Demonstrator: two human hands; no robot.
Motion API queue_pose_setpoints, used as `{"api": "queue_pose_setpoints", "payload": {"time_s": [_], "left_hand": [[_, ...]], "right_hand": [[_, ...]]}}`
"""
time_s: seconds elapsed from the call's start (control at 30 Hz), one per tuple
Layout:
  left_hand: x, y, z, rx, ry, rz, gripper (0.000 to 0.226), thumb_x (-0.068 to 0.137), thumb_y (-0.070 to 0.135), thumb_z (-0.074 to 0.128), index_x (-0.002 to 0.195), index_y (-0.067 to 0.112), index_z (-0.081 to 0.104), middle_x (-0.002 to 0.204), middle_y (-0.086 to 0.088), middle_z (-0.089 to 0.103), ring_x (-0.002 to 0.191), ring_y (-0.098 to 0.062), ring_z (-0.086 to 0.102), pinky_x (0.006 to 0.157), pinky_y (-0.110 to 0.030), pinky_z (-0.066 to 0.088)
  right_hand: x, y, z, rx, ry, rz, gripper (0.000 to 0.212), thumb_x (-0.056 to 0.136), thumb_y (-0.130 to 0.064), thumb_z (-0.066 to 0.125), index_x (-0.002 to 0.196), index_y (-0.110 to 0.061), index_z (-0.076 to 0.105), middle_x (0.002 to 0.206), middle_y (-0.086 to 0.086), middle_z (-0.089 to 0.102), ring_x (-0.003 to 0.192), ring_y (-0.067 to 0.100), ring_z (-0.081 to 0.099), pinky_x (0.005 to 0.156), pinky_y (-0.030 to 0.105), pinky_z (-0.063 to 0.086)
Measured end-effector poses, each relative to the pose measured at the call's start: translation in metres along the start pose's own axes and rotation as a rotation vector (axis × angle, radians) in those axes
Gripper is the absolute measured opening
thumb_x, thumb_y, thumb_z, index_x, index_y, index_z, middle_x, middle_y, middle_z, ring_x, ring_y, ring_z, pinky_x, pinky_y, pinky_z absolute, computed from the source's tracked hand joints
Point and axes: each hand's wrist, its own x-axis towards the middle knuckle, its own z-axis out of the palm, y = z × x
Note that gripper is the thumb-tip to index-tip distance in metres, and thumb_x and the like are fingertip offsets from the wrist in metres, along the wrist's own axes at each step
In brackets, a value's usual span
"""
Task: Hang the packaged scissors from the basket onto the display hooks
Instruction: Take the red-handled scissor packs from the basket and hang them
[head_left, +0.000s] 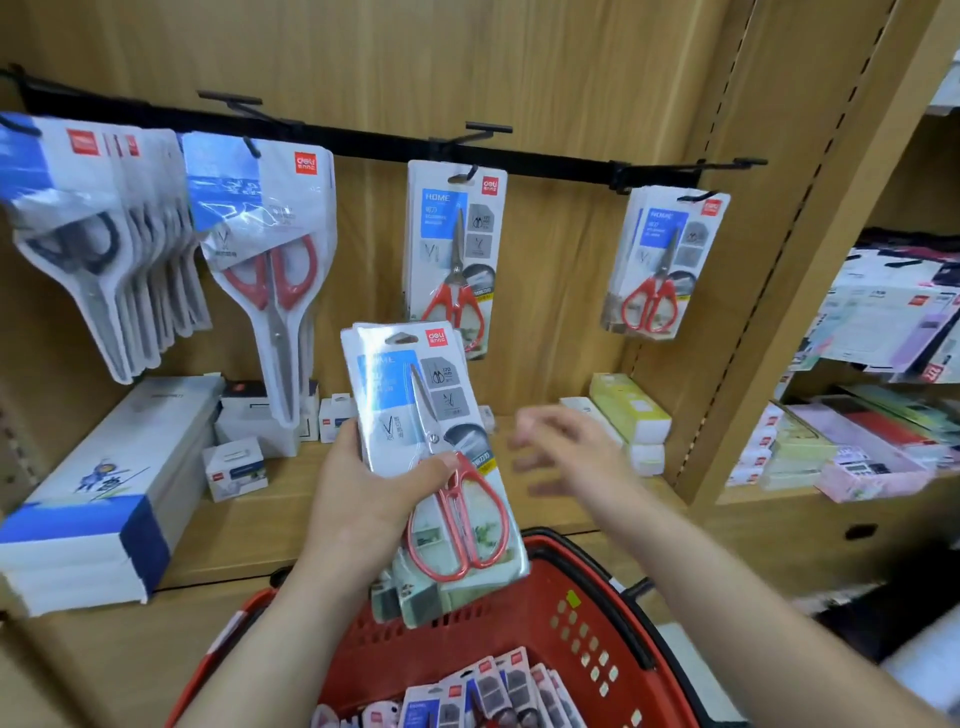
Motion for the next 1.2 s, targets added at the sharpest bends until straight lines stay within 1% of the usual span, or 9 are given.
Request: {"api": "queue_pose_setpoints", "payload": {"time_s": [0.1, 0.27, 0.43, 0.53, 0.67, 0.77, 0.9, 1.07, 1.2], "left_hand": [[0.003, -0.004, -0.004, -0.034, 0.040, -0.029, 0.048, 0.078, 0.003, 0.086, 0.119, 0.019, 0.066, 0.100, 0.005, 0.081, 0.089, -0.015, 0.078, 0.070, -0.026, 0.061], [0.004, -0.004, -0.011, -0.066, 0.075, -0.027, 0.049, 0.075, 0.010, 0.091, 0.119, 0.017, 0.068, 0.102, 0.002, 0.081, 0.093, -0.019, 0.078, 0.083, -0.038, 0.060], [0.005, -0.002, -0.015, -0.106, 0.112, 0.016, 0.036, 0.084, 0.023, 0.080, 0.119, 0.022, 0.070, 0.103, 0.009, 0.080, 0.093, -0.009, 0.077, 0.072, -0.019, 0.058], [0.007, -0.003, -0.017, -0.051, 0.137, 0.026, 0.037, 0.088, 0.026, 0.079, 0.123, 0.024, 0.067, 0.107, 0.013, 0.079, 0.097, -0.005, 0.075, 0.084, -0.026, 0.056], [0.008, -0.002, -0.021, -0.078, 0.170, 0.044, 0.032, 0.091, 0.022, 0.078, 0.120, 0.026, 0.066, 0.102, 0.018, 0.079, 0.093, -0.003, 0.075, 0.085, -0.029, 0.057], [0.008, 0.001, -0.022, -0.104, 0.164, 0.039, 0.025, 0.093, 0.024, 0.074, 0.117, 0.029, 0.065, 0.105, 0.018, 0.078, 0.098, -0.006, 0.075, 0.087, -0.028, 0.058], [0.010, 0.002, -0.028, -0.099, 0.171, 0.027, 0.034, 0.095, 0.031, 0.073, 0.128, 0.030, 0.065, 0.117, 0.012, 0.076, 0.111, -0.013, 0.072, 0.098, -0.040, 0.055], [0.013, 0.002, -0.039, -0.077, 0.228, 0.042, 0.034, 0.094, 0.025, 0.075, 0.126, 0.028, 0.065, 0.112, 0.014, 0.076, 0.101, -0.005, 0.073, 0.079, -0.023, 0.053], [0.012, 0.008, -0.045, -0.072, 0.229, 0.027, 0.032, 0.094, 0.024, 0.074, 0.124, 0.030, 0.065, 0.109, 0.015, 0.076, 0.095, -0.003, 0.074, 0.077, -0.024, 0.056]], "right_hand": [[-0.035, 0.010, 0.043, 0.033, -0.231, -0.037, 0.026, 0.088, -0.033, 0.078, 0.112, -0.025, 0.071, 0.105, 0.001, 0.078, 0.096, 0.015, 0.075, 0.086, 0.030, 0.059], [-0.037, 0.012, 0.063, 0.097, -0.100, -0.109, 0.006, 0.095, -0.022, 0.074, 0.101, -0.021, 0.074, 0.092, 0.004, 0.079, 0.083, 0.014, 0.074, 0.074, 0.027, 0.057], [-0.032, 0.018, 0.080, 0.312, 0.064, -0.115, 0.014, 0.098, -0.029, 0.069, 0.109, -0.020, 0.068, 0.102, 0.002, 0.079, 0.099, 0.019, 0.075, 0.094, 0.046, 0.057], [-0.028, 0.014, 0.085, 0.401, 0.090, -0.094, 0.031, 0.094, -0.035, 0.070, 0.117, -0.015, 0.064, 0.108, 0.003, 0.078, 0.104, 0.022, 0.075, 0.100, 0.049, 0.056], [-0.025, 0.012, 0.085, 0.421, 0.092, -0.100, 0.030, 0.097, -0.028, 0.067, 0.119, -0.009, 0.064, 0.105, 0.005, 0.079, 0.100, 0.024, 0.076, 0.088, 0.039, 0.060], [-0.019, 0.008, 0.082, 0.394, 0.110, -0.114, 0.035, 0.093, -0.035, 0.074, 0.115, -0.010, 0.066, 0.105, 0.007, 0.078, 0.101, 0.026, 0.075, 0.095, 0.051, 0.058], [-0.010, 0.004, 0.077, 0.458, 0.173, -0.111, 0.023, 0.095, -0.029, 0.070, 0.106, -0.008, 0.069, 0.105, 0.016, 0.077, 0.105, 0.036, 0.073, 0.098, 0.057, 0.055], [0.006, -0.016, 0.055, 0.353, 0.238, -0.214, 0.015, 0.095, -0.027, 0.073, 0.100, -0.014, 0.067, 0.101, 0.004, 0.079, 0.101, 0.027, 0.074, 0.098, 0.054, 0.056], [0.025, -0.048, 0.041, 0.244, 0.221, -0.341, 0.016, 0.095, -0.020, 0.073, 0.109, -0.013, 0.068, 0.104, 0.004, 0.079, 0.099, 0.022, 0.075, 0.090, 0.040, 0.061]]}}
